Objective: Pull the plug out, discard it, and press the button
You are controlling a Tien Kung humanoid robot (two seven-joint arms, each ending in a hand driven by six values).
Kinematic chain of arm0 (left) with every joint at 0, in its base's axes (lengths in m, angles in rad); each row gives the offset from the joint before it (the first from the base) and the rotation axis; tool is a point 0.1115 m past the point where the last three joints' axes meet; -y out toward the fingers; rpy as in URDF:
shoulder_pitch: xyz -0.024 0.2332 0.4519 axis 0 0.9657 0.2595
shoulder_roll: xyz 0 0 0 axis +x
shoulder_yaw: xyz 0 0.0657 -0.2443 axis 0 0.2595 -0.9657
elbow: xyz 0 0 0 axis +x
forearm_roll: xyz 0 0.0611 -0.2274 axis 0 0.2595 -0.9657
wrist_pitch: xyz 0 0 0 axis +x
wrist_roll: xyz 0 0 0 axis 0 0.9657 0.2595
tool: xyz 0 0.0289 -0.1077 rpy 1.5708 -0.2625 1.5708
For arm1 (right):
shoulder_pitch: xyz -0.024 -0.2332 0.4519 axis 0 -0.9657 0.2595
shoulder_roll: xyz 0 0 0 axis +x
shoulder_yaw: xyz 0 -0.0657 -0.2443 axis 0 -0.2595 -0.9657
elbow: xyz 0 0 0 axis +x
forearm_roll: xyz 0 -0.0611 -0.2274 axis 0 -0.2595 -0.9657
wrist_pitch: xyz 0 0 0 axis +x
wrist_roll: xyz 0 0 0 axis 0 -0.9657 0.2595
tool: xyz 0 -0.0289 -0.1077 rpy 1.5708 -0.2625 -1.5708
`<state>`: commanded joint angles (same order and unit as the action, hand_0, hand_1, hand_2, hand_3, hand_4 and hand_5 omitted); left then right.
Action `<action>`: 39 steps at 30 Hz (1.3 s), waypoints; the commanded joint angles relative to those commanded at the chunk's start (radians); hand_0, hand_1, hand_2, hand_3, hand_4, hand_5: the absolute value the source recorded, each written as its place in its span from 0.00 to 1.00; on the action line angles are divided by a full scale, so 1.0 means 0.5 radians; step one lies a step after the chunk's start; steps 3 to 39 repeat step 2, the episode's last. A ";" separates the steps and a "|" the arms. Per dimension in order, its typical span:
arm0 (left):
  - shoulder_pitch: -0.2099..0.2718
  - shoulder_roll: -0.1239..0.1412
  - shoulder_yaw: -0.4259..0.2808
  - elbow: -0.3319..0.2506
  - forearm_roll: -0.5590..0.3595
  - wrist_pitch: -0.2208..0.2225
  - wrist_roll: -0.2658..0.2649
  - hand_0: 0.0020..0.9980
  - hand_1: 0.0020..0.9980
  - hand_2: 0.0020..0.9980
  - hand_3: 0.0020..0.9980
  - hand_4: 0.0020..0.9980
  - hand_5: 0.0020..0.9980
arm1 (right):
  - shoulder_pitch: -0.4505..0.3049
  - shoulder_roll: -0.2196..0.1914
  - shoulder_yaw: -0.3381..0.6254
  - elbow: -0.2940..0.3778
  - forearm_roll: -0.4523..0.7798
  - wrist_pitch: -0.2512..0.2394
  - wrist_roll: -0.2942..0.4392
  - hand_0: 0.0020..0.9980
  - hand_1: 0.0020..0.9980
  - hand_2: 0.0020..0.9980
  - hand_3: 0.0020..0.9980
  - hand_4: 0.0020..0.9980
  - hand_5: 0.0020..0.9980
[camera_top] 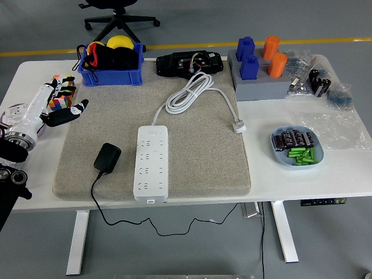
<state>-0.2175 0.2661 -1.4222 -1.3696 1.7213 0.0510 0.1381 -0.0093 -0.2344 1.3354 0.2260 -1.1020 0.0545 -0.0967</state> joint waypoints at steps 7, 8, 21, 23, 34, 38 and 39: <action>0.000 0.000 -0.001 -0.002 -0.001 0.000 0.000 0.83 0.75 0.78 0.86 0.73 0.29 | -0.001 0.000 0.001 -0.001 -0.001 -0.001 0.000 0.70 0.68 0.66 0.62 0.71 0.49; 0.000 0.000 -0.001 -0.002 -0.001 0.000 0.000 0.83 0.75 0.78 0.86 0.73 0.29 | -0.001 0.000 0.001 -0.001 -0.001 -0.001 0.000 0.70 0.68 0.66 0.62 0.71 0.49; 0.000 0.000 -0.001 -0.002 -0.001 0.000 0.000 0.83 0.75 0.78 0.86 0.73 0.29 | -0.001 0.000 0.001 -0.001 -0.001 -0.001 0.000 0.70 0.68 0.66 0.62 0.71 0.49; 0.000 0.000 -0.001 -0.002 -0.001 0.000 0.000 0.83 0.75 0.78 0.86 0.73 0.29 | -0.001 0.000 0.001 -0.001 -0.001 -0.001 0.000 0.70 0.68 0.66 0.62 0.71 0.49; 0.000 0.000 -0.001 -0.002 -0.001 0.000 0.000 0.83 0.75 0.78 0.86 0.73 0.29 | -0.001 0.000 0.001 -0.001 -0.001 -0.001 0.000 0.70 0.68 0.66 0.62 0.71 0.49; 0.000 0.000 -0.001 -0.002 -0.001 0.000 0.000 0.83 0.75 0.78 0.86 0.73 0.29 | -0.001 0.000 0.001 -0.001 -0.001 -0.001 0.000 0.70 0.68 0.66 0.62 0.71 0.49; 0.000 0.000 -0.001 -0.002 -0.001 0.000 0.000 0.83 0.75 0.78 0.86 0.73 0.29 | -0.001 0.000 0.001 -0.001 -0.001 -0.001 0.000 0.70 0.68 0.66 0.62 0.71 0.49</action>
